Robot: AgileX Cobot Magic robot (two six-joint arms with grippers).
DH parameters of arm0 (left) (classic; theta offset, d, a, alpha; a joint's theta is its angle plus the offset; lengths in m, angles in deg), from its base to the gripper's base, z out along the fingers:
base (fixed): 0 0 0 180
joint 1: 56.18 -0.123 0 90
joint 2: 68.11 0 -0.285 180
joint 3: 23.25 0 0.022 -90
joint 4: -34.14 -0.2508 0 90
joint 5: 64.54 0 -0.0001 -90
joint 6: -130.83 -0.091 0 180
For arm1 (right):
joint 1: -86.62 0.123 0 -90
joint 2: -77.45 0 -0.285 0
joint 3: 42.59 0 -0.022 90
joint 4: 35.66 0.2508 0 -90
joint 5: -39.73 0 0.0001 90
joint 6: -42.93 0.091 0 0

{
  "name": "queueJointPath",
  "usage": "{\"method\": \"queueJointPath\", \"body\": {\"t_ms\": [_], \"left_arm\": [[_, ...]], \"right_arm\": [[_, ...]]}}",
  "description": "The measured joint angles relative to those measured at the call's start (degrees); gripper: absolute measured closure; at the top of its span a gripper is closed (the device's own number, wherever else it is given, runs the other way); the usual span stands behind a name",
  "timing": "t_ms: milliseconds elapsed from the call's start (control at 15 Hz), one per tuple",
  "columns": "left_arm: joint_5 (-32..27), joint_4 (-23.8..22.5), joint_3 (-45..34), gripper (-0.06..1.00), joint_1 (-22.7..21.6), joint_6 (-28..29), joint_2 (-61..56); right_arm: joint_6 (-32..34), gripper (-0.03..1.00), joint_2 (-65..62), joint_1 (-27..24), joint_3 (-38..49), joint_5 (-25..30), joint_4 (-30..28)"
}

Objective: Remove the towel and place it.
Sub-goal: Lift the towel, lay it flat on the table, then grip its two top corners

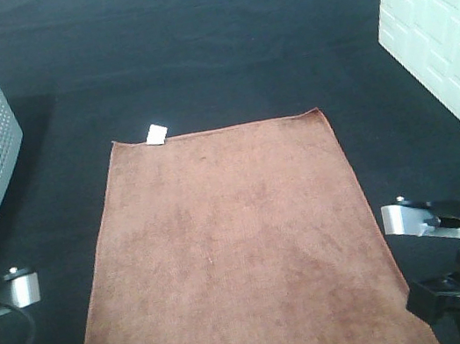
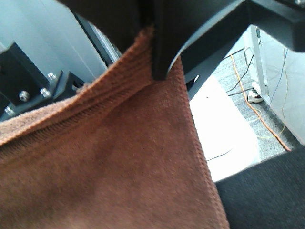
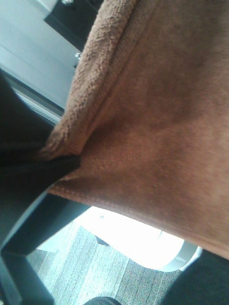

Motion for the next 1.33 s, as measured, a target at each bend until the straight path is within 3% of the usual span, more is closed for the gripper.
{"method": "queueJointPath", "body": {"t_ms": [133,467,733,867,933,1200,1333], "left_arm": [[0.6,-0.1,0.3,0.94,0.9,0.0,1.7],[4.8,-0.8,0.5,0.94,8.7,0.0,2.1],[5.2,0.2,0.5,0.94,9.3,0.1,2.2],[5.2,0.3,0.5,0.85,9.3,0.2,2.2],[5.4,0.3,0.5,0.75,9.3,0.2,2.2],[5.6,3.0,0.5,0.29,9.3,0.2,2.2],[5.4,3.6,0.5,0.24,9.3,0.1,2.2]], "right_arm": [[-0.1,0.97,1.9,0.0,-0.5,-1.0,-0.3],[-0.6,0.97,2.6,-0.1,-0.5,-2.2,-3.3],[-1.0,0.97,2.6,-0.4,-0.5,-1.9,-3.0],[-1.0,0.90,2.6,-0.5,-0.5,-1.9,-2.9],[-1.0,0.84,2.6,-0.5,-0.5,-1.9,-2.8],[-1.0,0.45,2.6,-0.6,-0.5,-2.1,-0.1],[-1.0,0.36,2.6,-0.6,-0.5,-2.8,0.2]]}}
